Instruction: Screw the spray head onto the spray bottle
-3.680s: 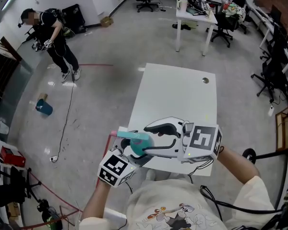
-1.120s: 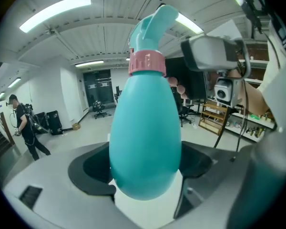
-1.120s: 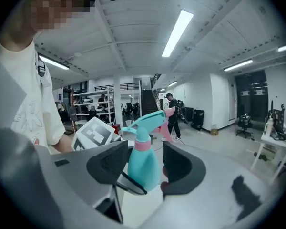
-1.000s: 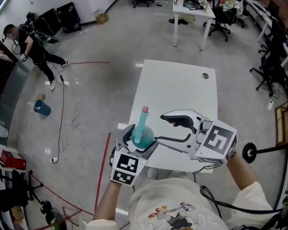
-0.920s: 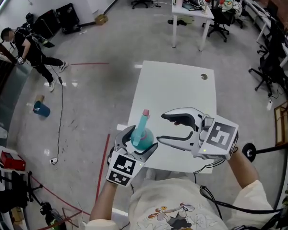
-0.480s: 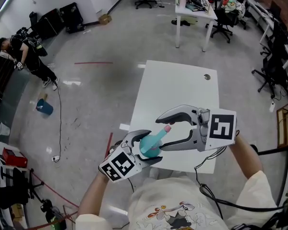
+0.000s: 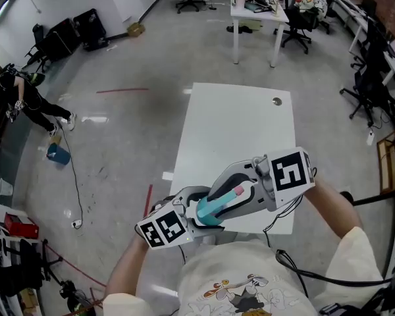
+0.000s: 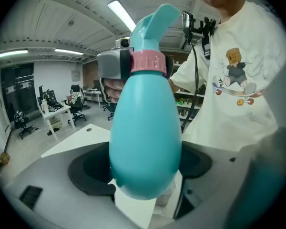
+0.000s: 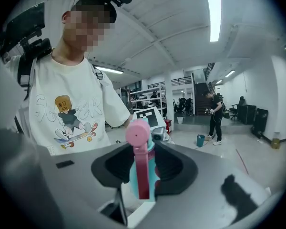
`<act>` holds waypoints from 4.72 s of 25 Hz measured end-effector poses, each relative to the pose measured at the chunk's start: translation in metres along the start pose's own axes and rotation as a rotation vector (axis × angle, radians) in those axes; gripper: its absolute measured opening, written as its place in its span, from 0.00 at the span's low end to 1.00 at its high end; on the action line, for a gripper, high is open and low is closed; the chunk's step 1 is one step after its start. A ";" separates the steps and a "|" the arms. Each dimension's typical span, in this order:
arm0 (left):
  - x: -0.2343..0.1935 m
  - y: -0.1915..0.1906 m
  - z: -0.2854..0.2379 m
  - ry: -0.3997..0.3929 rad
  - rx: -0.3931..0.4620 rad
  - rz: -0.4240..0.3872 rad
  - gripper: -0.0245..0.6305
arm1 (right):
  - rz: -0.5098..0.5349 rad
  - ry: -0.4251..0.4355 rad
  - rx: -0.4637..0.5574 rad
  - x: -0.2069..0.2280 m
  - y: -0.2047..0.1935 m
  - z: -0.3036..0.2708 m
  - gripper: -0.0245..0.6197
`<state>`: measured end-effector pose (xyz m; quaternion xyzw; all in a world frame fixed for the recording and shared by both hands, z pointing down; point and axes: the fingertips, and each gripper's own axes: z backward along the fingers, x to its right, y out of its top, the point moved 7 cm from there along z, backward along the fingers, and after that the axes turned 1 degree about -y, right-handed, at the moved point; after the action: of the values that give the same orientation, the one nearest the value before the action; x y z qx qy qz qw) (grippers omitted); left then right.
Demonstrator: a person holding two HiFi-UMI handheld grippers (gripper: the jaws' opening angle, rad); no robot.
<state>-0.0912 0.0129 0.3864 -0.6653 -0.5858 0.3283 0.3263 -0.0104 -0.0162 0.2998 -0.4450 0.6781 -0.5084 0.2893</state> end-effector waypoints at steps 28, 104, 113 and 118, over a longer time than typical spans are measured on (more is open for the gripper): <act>-0.040 0.005 -0.029 0.564 0.081 0.335 0.66 | -0.173 -0.463 0.154 0.026 -0.031 0.029 0.25; -0.033 -0.031 -0.077 0.281 0.007 0.186 0.67 | -0.190 -0.762 0.331 -0.006 -0.093 0.078 0.24; -0.044 -0.091 -0.080 0.734 0.067 0.314 0.07 | -0.251 -1.066 0.208 0.043 -0.211 0.076 0.25; -0.045 -0.110 -0.071 0.724 0.089 0.373 0.07 | -0.295 -1.186 0.204 0.068 -0.270 0.040 0.25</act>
<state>-0.1000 -0.0242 0.5194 -0.8180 -0.2876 0.1513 0.4747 0.0772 -0.1181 0.5467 -0.7110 0.2810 -0.2715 0.5846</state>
